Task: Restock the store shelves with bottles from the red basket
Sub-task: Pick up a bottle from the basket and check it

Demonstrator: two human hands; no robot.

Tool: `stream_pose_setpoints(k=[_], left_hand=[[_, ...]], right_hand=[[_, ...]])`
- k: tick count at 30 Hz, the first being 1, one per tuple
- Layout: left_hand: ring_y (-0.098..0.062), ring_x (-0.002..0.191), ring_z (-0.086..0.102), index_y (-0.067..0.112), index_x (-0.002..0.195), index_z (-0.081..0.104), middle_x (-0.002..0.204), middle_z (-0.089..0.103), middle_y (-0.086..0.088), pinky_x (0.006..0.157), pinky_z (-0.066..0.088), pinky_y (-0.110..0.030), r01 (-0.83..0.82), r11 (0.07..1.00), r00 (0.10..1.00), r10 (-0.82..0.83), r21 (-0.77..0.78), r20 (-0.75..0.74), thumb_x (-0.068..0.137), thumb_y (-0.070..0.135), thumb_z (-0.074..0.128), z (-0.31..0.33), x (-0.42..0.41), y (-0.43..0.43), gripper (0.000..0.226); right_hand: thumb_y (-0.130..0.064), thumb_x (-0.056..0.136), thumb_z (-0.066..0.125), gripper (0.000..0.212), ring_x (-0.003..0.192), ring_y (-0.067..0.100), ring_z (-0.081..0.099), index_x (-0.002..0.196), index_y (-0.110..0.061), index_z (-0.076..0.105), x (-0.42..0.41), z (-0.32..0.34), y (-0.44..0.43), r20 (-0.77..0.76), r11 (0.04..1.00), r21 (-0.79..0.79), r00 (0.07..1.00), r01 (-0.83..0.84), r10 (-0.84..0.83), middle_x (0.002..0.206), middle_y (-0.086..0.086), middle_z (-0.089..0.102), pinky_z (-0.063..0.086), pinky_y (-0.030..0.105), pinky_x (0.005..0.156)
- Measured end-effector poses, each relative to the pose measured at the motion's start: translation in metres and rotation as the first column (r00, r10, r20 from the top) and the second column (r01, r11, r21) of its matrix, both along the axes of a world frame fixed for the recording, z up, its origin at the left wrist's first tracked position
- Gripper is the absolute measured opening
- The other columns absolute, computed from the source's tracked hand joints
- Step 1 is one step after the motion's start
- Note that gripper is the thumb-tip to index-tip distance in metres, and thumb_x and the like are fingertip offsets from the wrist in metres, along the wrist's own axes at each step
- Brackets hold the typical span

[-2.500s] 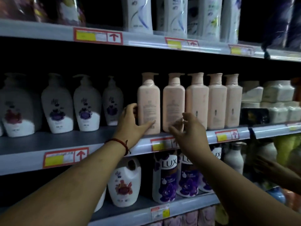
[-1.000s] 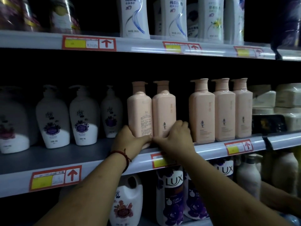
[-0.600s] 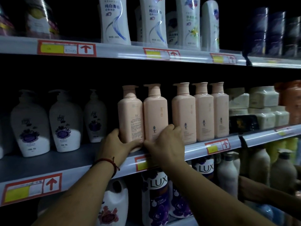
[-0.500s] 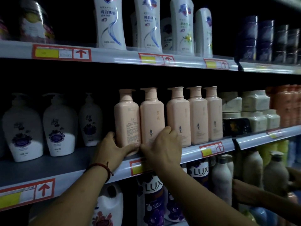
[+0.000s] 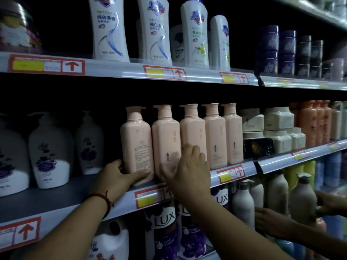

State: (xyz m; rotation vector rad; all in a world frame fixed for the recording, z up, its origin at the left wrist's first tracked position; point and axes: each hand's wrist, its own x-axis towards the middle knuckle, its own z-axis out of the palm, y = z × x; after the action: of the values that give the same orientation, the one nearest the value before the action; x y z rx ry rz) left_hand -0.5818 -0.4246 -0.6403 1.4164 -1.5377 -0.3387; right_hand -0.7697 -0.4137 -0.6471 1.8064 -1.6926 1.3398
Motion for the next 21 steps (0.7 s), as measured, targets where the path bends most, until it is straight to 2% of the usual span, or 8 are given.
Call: stream_pose_setpoints(k=[4, 8, 12, 14, 17, 19, 21], left_hand=[[0.005, 0.073, 0.057, 0.018, 0.115, 0.064, 0.096, 0.068, 0.006, 0.057, 0.039, -0.012, -0.024, 0.999, 0.999, 0.024, 0.025, 0.034, 0.068, 0.048, 0.083, 0.002, -0.005, 0.006, 0.058], [0.009, 0.066, 0.047, 0.031, 0.109, 0.061, 0.086, 0.059, 0.014, 0.055, 0.036, -0.013, -0.084, 0.996, 0.984, 0.079, 0.028, 0.157, 0.066, 0.065, 0.076, 0.005, -0.009, 0.014, 0.057], [0.006, 0.067, 0.050, 0.039, 0.103, 0.060, 0.079, 0.057, 0.021, 0.057, 0.038, -0.017, -0.116, 0.992, 0.972, 0.105, 0.041, 0.211, 0.063, 0.076, 0.068, 0.004, -0.007, 0.014, 0.056], [-0.001, 0.072, 0.056, 0.038, 0.106, 0.062, 0.086, 0.063, 0.019, 0.062, 0.043, -0.022, -0.111, 0.993, 0.973, 0.100, 0.046, 0.207, 0.059, 0.082, 0.066, 0.003, -0.005, 0.012, 0.064], [-0.009, 0.079, 0.059, 0.039, 0.110, 0.064, 0.101, 0.071, 0.015, 0.070, 0.046, -0.028, -0.134, 0.990, 0.969, 0.121, 0.045, 0.217, 0.057, 0.084, 0.066, 0.002, -0.005, 0.011, 0.070], [-0.010, 0.081, 0.059, 0.038, 0.112, 0.064, 0.104, 0.071, 0.015, 0.073, 0.046, -0.029, -0.145, 0.989, 0.968, 0.133, 0.040, 0.213, 0.057, 0.083, 0.066, 0.002, -0.006, 0.011, 0.070], [-0.011, 0.084, 0.062, 0.037, 0.112, 0.064, 0.104, 0.071, 0.016, 0.076, 0.048, -0.030, -0.150, 0.988, 0.967, 0.138, 0.040, 0.215, 0.056, 0.086, 0.064, 0.002, -0.006, 0.010, 0.074]], right_hand=[[-0.062, 0.082, 0.056, 0.066, 0.098, 0.020, 0.047, 0.129, -0.020, 0.037, -0.015, 0.006, -0.003, -0.012, 0.995, -0.023, 0.995, -0.095, 0.095, 0.115, 0.001, 0.043, 0.050, 0.039, 0.082], [-0.054, 0.086, 0.062, 0.063, 0.096, 0.018, 0.055, 0.133, -0.021, 0.036, -0.013, 0.032, -0.006, -0.027, 0.975, -0.088, 0.979, -0.205, 0.204, 0.126, 0.000, 0.042, 0.054, 0.035, 0.072], [-0.050, 0.084, 0.066, 0.061, 0.108, 0.028, 0.057, 0.130, -0.016, 0.044, -0.007, 0.080, -0.015, 0.109, 0.960, -0.119, 0.958, -0.252, 0.265, 0.134, 0.003, 0.045, 0.052, 0.043, 0.083], [-0.048, 0.082, 0.068, 0.060, 0.112, 0.030, 0.057, 0.128, -0.014, 0.047, -0.003, 0.101, -0.023, 0.157, 0.964, -0.088, 0.952, -0.251, 0.263, 0.131, 0.006, 0.052, 0.051, 0.042, 0.086], [-0.049, 0.078, 0.071, 0.060, 0.111, 0.031, 0.059, 0.122, -0.012, 0.052, 0.006, 0.116, -0.032, 0.178, 0.965, 0.040, 0.952, -0.260, 0.249, 0.121, 0.009, 0.062, 0.050, 0.036, 0.082], [-0.049, 0.077, 0.072, 0.063, 0.110, 0.031, 0.061, 0.121, -0.012, 0.050, 0.011, 0.114, -0.033, 0.183, 0.965, 0.091, 0.956, -0.248, 0.228, 0.121, 0.009, 0.062, 0.046, 0.034, 0.077], [-0.045, 0.076, 0.072, 0.061, 0.109, 0.032, 0.060, 0.120, -0.011, 0.047, 0.015, 0.108, -0.031, 0.178, 0.970, 0.078, 0.960, -0.232, 0.215, 0.122, 0.009, 0.059, 0.042, 0.033, 0.074]])
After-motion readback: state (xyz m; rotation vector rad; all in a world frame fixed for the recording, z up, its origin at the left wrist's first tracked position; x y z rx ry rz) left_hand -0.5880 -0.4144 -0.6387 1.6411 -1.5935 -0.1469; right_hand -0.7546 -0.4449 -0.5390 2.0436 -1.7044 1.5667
